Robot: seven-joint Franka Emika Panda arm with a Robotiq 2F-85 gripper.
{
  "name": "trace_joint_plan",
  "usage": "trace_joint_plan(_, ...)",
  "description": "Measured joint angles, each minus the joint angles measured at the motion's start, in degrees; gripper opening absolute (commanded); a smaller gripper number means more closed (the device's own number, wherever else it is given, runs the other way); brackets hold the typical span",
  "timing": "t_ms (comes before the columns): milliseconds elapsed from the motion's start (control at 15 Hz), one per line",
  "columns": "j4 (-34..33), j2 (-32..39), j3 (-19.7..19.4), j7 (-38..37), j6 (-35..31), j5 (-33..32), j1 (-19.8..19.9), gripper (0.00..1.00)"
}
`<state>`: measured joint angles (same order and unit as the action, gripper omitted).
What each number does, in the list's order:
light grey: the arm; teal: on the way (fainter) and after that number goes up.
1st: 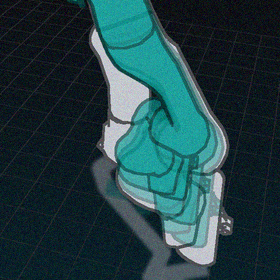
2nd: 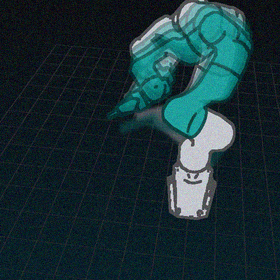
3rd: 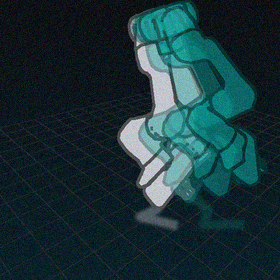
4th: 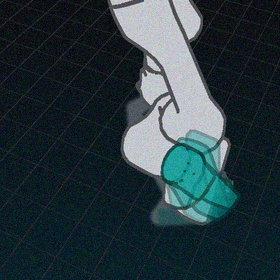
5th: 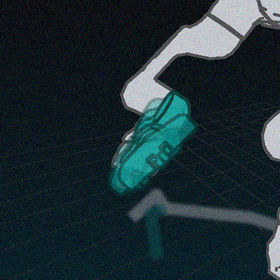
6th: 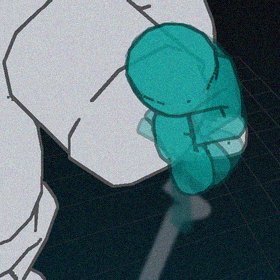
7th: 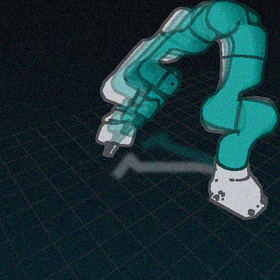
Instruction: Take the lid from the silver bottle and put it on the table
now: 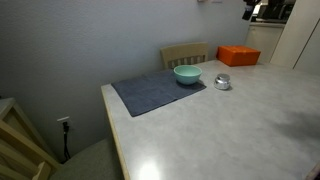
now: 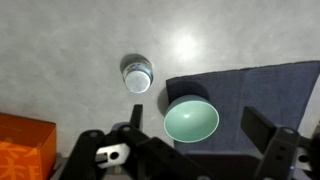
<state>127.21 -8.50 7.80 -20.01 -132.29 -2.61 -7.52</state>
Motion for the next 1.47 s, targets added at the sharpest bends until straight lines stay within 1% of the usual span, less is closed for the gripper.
trace_joint_plan(67, 0.6, 0.1, -0.9, 1.1, -2.6, 2.1, 0.2, 1.00)
trace_joint_plan(133, 1.0, 0.3, -1.7, 2.6, -3.7, 4.1, 0.5, 1.00)
trace_joint_plan(200, 1.1, 0.8, -2.6, 4.1, -3.1, 6.0, 0.8, 1.00)
trace_joint_plan(333, 1.0, 2.3, -3.8, 5.6, -0.2, 6.9, 1.5, 1.00)
trace_joint_plan(600, 0.9, 3.5, -3.9, 5.7, -0.3, 6.7, 1.8, 1.00)
trace_joint_plan(800, 1.2, 3.2, -2.8, 4.1, -5.6, 3.7, 1.7, 1.00)
trace_joint_plan(1000, 1.2, 4.4, -3.0, 3.6, -9.2, 3.4, 2.0, 1.00)
trace_joint_plan(1267, -0.5, 9.6, -4.4, 3.8, -9.4, 3.2, 3.0, 1.00)
trace_joint_plan(1467, -4.1, 15.5, -5.4, 3.7, -7.1, 1.0, 3.2, 1.00)
